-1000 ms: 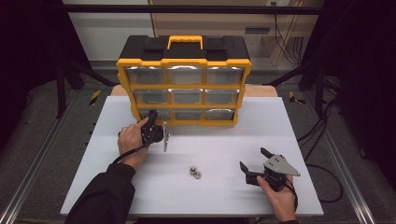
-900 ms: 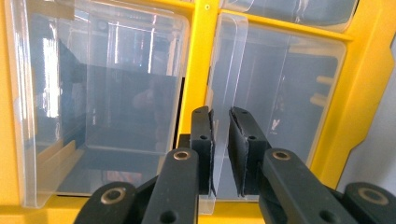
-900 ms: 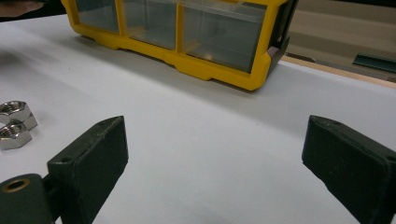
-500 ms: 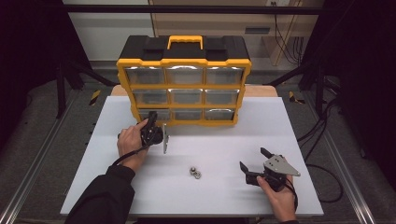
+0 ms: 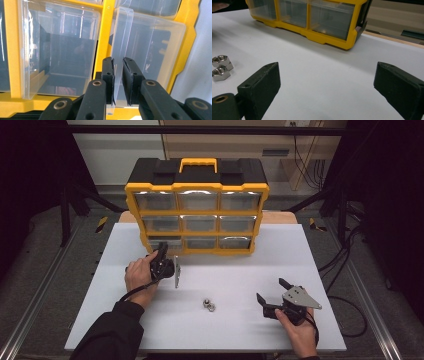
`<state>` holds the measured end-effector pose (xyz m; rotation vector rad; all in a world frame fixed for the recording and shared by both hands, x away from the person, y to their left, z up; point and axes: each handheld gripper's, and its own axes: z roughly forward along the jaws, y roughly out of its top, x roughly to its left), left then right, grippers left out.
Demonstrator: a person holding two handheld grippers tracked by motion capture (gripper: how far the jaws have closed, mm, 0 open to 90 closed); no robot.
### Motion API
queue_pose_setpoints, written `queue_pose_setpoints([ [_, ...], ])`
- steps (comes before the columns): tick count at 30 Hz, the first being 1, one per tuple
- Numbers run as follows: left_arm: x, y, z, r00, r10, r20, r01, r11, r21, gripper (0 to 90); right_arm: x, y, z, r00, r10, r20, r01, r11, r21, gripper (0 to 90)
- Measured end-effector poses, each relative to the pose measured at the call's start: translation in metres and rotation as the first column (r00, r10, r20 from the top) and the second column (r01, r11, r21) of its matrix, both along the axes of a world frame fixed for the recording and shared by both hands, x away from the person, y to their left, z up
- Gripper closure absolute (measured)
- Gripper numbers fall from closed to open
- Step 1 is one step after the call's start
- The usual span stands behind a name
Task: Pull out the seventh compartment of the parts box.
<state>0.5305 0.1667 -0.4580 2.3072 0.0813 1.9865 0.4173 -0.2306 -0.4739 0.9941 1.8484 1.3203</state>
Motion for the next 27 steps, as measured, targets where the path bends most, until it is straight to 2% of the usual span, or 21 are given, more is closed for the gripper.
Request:
queue_pose_setpoints([
  [12,-0.014,0.000,0.000,1.0000,0.007,-0.004,-0.007,1.0000,0.000,79.3,-0.001,0.000,0.001,1.0000,0.003,0.006,-0.003,1.000,0.004,6.9],
  [21,-0.024,-0.001,-0.003,0.9997,-0.009,0.023,0.009,0.9999,-0.011,79.3,-0.001,0.000,0.002,0.9999,0.006,0.010,-0.006,1.000,0.008,6.9],
  [26,-0.031,-0.001,-0.003,0.9997,-0.007,0.023,0.007,0.9998,-0.017,79.2,-0.001,0.000,0.003,0.9999,0.007,0.008,-0.007,1.000,0.012,6.9],
  [27,-0.033,-0.001,-0.002,0.9999,0.009,0.010,-0.008,0.9999,-0.006,79.2,-0.001,0.000,0.003,0.9999,0.008,0.007,-0.008,1.000,0.013,6.9],
])
